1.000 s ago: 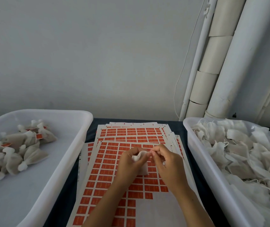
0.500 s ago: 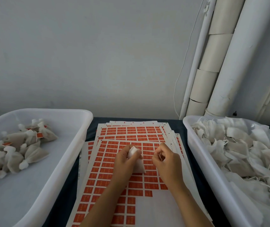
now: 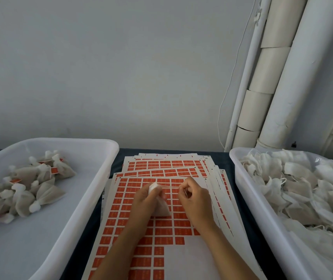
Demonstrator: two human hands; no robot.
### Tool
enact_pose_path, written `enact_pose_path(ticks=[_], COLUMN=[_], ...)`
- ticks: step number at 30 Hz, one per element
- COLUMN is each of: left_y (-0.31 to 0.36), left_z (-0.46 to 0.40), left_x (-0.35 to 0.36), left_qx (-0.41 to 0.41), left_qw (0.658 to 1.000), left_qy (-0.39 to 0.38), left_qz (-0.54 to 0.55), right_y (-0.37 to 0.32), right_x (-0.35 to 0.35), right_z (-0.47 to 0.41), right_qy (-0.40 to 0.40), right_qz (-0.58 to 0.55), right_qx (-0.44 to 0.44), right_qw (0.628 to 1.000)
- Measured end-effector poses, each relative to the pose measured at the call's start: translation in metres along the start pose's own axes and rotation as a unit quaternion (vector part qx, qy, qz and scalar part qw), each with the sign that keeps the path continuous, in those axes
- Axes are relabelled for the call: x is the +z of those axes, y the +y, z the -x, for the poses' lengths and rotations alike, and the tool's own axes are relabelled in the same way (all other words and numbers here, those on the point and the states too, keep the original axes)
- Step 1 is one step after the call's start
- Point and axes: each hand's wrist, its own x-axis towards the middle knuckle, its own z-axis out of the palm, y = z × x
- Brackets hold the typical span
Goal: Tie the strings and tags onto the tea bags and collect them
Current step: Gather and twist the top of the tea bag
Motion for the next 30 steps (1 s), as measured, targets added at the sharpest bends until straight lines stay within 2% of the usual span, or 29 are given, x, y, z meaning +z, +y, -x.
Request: enact_pose_path(ticks=[5, 9, 14, 18, 21, 24, 28, 30], left_y=[0.016, 0.013, 0.015, 0.013, 0.010, 0.007, 0.002, 0.001], left_z=[0.002, 0.002, 0.005, 0.004, 0.003, 0.003, 0.005, 0.006], left_x=[-0.003, -0.008, -0.010, -0.003, -0.001, 0.000, 0.004, 0.008], left_qx=[-0.061, -0.129, -0.075, -0.064, -0.035, -0.017, 0.032, 0.052], left_qw=[0.980, 0.935, 0.931, 0.934, 0.951, 0.968, 0.988, 0.994], left_qy=[-0.152, -0.238, -0.297, -0.276, -0.228, -0.188, -0.131, -0.084], left_qz=[0.114, 0.230, 0.200, 0.217, 0.204, 0.163, 0.075, 0.055], right_y=[-0.008, -0.006, -0.005, -0.015, -0.019, -0.021, -0.022, -0.018], right_x=[-0.011, -0.018, -0.024, -0.028, -0.027, -0.031, -0.033, -0.034], right_z=[-0.006, 0.003, 0.015, 0.023, 0.023, 0.024, 0.026, 0.028], right_qy=[0.000, -0.013, -0.012, -0.018, 0.012, 0.001, -0.037, -0.029], right_qz=[-0.010, 0.002, 0.047, 0.163, 0.189, 0.165, 0.127, 0.111], right_qx=[-0.001, 0.022, 0.026, -0.103, -0.160, -0.151, -0.072, -0.045], right_qw=[1.000, 1.000, 0.998, 0.981, 0.969, 0.975, 0.989, 0.992])
